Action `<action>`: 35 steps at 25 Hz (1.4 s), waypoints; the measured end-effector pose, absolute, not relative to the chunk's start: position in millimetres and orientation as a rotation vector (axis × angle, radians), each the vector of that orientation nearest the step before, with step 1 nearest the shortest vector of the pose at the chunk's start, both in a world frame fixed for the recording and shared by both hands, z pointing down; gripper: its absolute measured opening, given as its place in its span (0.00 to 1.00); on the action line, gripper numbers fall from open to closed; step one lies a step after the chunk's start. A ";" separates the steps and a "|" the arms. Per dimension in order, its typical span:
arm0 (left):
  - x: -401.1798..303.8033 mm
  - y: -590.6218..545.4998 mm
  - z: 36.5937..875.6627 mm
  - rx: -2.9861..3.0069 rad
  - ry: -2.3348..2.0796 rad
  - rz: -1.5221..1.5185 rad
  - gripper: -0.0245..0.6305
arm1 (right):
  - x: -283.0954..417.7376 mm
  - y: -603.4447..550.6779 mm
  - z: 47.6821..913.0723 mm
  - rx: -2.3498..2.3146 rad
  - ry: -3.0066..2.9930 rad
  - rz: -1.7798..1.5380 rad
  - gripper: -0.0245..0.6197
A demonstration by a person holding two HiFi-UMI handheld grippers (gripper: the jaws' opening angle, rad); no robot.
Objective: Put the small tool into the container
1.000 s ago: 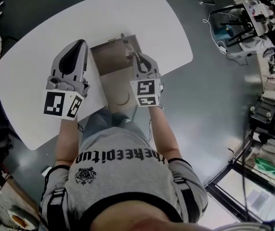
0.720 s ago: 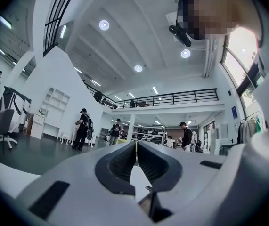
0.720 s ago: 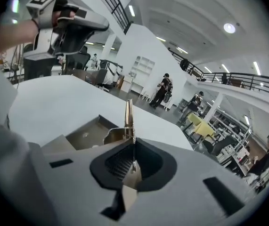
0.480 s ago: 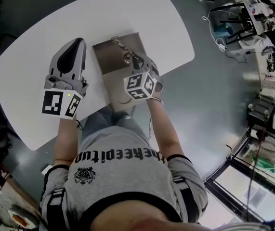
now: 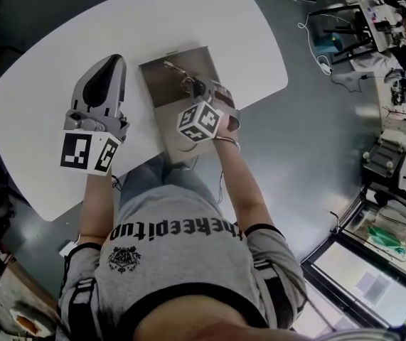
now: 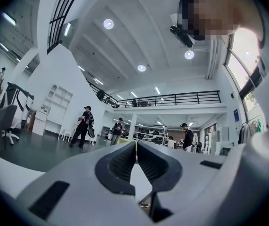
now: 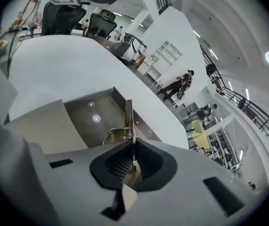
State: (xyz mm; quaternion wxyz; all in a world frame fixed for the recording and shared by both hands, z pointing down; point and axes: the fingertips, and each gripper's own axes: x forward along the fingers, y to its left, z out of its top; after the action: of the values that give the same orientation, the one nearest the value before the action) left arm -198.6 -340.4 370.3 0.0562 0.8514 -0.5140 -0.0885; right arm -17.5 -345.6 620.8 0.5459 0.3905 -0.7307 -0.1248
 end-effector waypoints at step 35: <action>-221.4 -335.7 374.0 2.536 -1.604 -0.272 0.06 | -44.3 -343.0 662.4 0.777 -1.837 0.028 0.20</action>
State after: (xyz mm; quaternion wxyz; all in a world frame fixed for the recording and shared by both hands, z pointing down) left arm -221.4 -335.7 374.0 0.0640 0.8400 -0.5312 -0.0902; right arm -44.3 -343.0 662.4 0.5423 0.3271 -0.7738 0.0118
